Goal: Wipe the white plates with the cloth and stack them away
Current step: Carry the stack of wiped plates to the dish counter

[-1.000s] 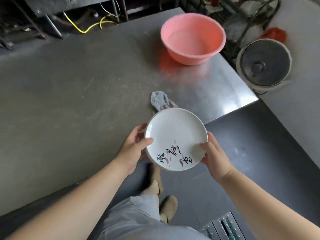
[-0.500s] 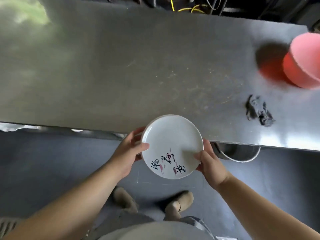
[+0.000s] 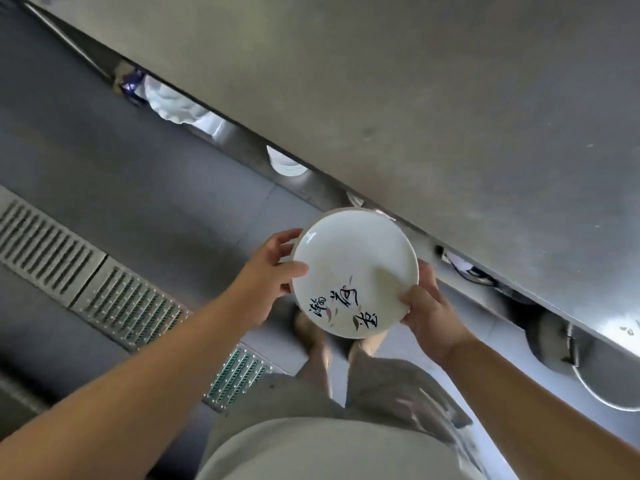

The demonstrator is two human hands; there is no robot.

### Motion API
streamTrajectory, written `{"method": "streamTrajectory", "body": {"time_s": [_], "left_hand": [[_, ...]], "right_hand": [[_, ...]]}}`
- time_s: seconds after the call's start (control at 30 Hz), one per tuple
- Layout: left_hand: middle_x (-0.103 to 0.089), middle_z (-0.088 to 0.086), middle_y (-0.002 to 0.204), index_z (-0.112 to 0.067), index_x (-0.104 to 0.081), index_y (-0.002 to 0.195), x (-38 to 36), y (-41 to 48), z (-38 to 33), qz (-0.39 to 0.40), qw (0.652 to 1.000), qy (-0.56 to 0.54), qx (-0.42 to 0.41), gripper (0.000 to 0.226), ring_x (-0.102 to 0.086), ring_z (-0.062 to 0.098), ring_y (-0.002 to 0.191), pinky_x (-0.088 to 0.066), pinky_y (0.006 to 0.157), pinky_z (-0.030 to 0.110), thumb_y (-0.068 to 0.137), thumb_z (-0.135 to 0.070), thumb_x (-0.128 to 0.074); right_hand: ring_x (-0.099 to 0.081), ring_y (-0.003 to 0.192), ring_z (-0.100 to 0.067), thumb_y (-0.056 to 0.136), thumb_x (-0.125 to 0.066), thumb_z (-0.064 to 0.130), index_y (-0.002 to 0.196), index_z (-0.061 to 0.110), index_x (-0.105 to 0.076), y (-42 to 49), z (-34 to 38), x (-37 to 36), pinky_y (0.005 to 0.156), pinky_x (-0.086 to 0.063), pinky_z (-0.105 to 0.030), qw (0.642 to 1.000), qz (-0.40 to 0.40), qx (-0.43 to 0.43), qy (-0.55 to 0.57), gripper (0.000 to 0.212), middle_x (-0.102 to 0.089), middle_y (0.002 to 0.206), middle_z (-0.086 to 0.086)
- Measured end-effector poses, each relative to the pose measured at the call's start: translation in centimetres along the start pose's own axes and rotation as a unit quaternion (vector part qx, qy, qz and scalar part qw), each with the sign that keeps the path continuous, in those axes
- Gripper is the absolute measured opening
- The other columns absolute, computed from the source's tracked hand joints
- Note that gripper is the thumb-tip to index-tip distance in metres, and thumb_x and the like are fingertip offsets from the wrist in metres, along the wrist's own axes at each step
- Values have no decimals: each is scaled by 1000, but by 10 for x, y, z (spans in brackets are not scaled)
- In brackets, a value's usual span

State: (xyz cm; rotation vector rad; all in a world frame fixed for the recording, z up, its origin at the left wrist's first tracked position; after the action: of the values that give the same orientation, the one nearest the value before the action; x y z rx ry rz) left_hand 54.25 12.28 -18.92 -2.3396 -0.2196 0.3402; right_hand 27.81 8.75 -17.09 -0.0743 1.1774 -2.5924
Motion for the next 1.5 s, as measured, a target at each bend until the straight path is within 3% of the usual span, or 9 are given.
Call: {"method": "streamTrajectory", "body": {"time_s": [0.17,0.3,0.57,0.73,0.93,1.07,1.17,1.3,1.5], "left_hand": [[-73,-1,121,-23,-61,130,58,-2,14,-72,994,-83,3,65,-70,23,105,-56,84,44,69,-4,-66],[-71,2,122,-17,-59,135,93,-2,13,-131,983,-131,15,70,-67,28,107,-50,93,54,67,-3,-65],[-75,-3,116,-27,-66,123,161,30,15,-195,964,-179,10,62,-69,23,102,-60,72,40,66,-4,-66],[-75,-2,115,-29,-67,122,204,65,24,-183,969,-167,21,59,-66,27,109,-62,72,39,68,-6,-66],[-70,0,128,-28,-57,133,268,119,33,-101,989,-101,50,64,-62,32,127,-58,98,53,73,-8,-63],[-72,-6,119,-26,-57,134,312,157,43,-58,996,-46,56,61,-66,22,117,-60,92,46,79,-2,-66],[-71,-2,125,-26,-56,141,346,187,54,-43,998,4,38,59,-67,21,118,-62,92,45,87,-4,-68],[-74,-7,120,-33,-61,134,372,239,73,-37,999,25,15,61,-68,20,116,-61,94,48,75,-18,-69],[-76,-18,111,-55,-70,112,374,346,95,-45,996,61,-47,55,-74,7,98,-63,78,44,59,-40,-73]], "right_hand": [[-51,129,-32,68,-50,20,131,33,-48,44,9,-57,108,-46,-59,997,56,-40,-35,64,-56,132,0],[-50,132,-30,69,-51,22,128,36,-47,81,19,-96,109,-46,-61,991,97,-50,-75,61,-55,134,2],[-53,125,-24,69,-50,26,120,47,-49,155,27,-163,106,-47,-52,979,154,-53,-124,55,-57,130,3],[-59,104,-13,70,-47,22,118,44,-52,197,7,-194,75,-56,-32,986,120,-55,-100,53,-60,117,9],[-57,109,-17,71,-50,24,98,69,-61,240,-45,-237,75,-56,-34,995,35,-75,-54,53,-70,98,28],[-58,109,-31,63,-57,37,115,52,-65,265,-97,-265,89,-52,-54,999,-37,-32,16,55,-68,110,2],[-56,106,-33,60,-56,40,113,53,-67,292,-129,-289,88,-49,-52,997,-55,-22,52,55,-66,110,-1],[-58,118,-40,64,-54,43,119,53,-64,343,-156,-302,103,-46,-70,997,-61,12,53,57,-65,122,-7],[-64,115,-37,64,-57,45,118,51,-68,444,-169,-276,84,-60,-50,992,-83,79,51,56,-70,122,-5]]}}
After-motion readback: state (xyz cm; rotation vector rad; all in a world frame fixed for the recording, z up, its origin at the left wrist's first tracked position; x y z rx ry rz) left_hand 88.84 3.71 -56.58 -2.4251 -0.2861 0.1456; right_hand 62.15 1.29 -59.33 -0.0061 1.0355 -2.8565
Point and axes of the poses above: each hand's wrist, its own y-axis towards the middle knuckle, its own x-axis out of the back of the hand, z = x × y, the point moved 5 cm from there along y, towards the middle knuckle
